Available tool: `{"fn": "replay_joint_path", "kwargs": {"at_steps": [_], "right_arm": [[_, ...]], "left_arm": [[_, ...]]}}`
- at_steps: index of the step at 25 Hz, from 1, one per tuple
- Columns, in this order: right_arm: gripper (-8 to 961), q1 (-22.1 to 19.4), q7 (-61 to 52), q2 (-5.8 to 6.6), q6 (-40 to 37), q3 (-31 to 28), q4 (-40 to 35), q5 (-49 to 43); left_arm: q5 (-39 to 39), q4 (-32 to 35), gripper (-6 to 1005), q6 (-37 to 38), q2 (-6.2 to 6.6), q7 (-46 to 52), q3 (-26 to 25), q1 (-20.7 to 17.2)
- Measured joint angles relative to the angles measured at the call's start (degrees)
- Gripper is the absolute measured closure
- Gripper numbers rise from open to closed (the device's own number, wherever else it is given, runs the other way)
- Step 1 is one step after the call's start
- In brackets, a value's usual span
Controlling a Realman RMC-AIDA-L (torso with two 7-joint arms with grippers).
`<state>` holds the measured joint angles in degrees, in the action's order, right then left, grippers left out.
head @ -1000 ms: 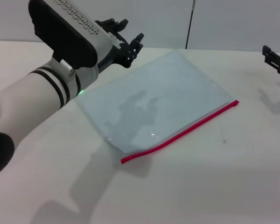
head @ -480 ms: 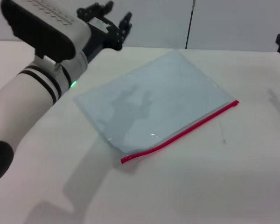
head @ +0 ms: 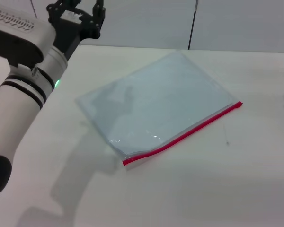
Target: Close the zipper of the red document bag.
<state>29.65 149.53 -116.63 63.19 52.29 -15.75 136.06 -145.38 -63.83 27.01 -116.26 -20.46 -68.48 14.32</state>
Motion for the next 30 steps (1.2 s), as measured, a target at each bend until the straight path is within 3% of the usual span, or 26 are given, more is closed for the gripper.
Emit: {"fn": "replay_joint_path", "kwargs": {"at_steps": [30], "right_arm": [[288,0.0,1.3,0.18,-0.1,-1.7,2.0,1.0]], "left_arm": [[-0.1,5.0,554,5.6,-0.02,1.7,1.4,1.2]]}}
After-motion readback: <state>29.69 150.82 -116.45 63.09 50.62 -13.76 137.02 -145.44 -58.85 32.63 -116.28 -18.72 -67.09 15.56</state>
